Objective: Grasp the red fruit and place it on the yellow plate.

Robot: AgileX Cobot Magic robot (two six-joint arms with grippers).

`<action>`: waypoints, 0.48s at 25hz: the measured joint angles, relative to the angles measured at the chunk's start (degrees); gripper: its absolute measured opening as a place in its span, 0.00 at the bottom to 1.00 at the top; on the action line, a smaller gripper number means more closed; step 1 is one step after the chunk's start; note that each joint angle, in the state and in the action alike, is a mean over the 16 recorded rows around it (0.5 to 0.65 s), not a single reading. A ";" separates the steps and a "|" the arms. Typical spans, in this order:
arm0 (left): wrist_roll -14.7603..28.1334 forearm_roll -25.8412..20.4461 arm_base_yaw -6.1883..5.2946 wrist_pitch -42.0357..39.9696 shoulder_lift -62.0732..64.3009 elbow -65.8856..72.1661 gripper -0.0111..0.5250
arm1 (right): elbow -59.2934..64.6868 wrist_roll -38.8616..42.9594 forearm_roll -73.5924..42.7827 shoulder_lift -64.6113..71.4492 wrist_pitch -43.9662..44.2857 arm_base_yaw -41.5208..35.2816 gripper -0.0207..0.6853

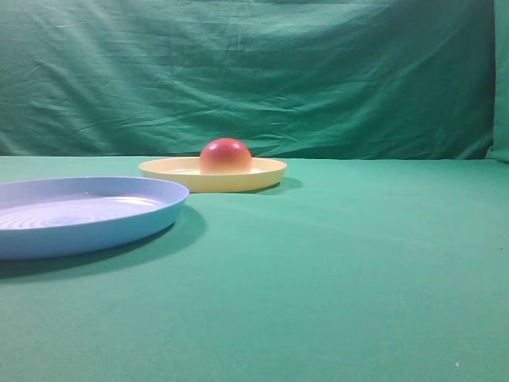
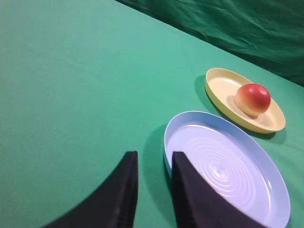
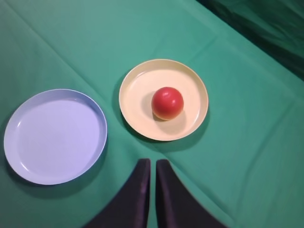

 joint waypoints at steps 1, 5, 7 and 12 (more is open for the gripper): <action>0.00 0.00 0.00 0.00 0.00 0.00 0.31 | 3.27 0.01 0.14 -2.83 -1.63 0.00 0.03; 0.00 0.00 0.00 0.00 0.00 0.00 0.31 | 15.10 0.08 0.90 -13.76 -7.06 0.00 0.03; 0.00 0.00 0.00 0.00 0.00 0.00 0.31 | 19.93 0.19 1.41 -18.91 -8.66 0.00 0.03; 0.00 0.00 0.00 0.00 0.00 0.00 0.31 | 28.40 0.52 2.69 -30.06 -9.35 0.00 0.03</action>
